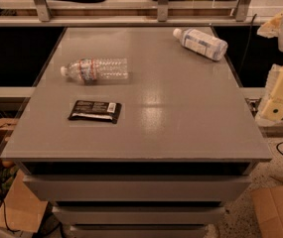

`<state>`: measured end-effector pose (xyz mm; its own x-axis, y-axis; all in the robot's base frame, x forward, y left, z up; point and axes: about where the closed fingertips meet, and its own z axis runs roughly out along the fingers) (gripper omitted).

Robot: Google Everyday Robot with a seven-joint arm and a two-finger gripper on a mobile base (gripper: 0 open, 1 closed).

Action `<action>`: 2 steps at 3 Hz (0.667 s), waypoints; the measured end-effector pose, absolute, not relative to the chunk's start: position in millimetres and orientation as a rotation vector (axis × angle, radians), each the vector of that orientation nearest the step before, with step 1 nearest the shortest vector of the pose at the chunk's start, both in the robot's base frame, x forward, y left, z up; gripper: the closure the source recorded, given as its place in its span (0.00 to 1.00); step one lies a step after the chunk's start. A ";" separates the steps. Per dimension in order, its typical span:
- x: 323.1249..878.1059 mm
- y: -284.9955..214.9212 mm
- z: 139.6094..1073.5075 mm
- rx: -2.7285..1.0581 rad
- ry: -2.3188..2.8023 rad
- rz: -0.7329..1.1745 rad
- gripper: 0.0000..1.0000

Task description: Place blue plastic bottle upright

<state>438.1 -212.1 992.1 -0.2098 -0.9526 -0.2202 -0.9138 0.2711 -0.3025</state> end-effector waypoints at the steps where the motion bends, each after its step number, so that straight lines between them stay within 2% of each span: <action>1: 438.1 -212.1 992.5 -1.696 2.188 -0.151 0.00; 2: 461.0 -214.0 989.3 -1.688 2.209 -0.171 0.00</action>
Offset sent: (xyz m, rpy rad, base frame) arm 0.0594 -0.0067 -0.0130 -0.0423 0.0253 -0.0432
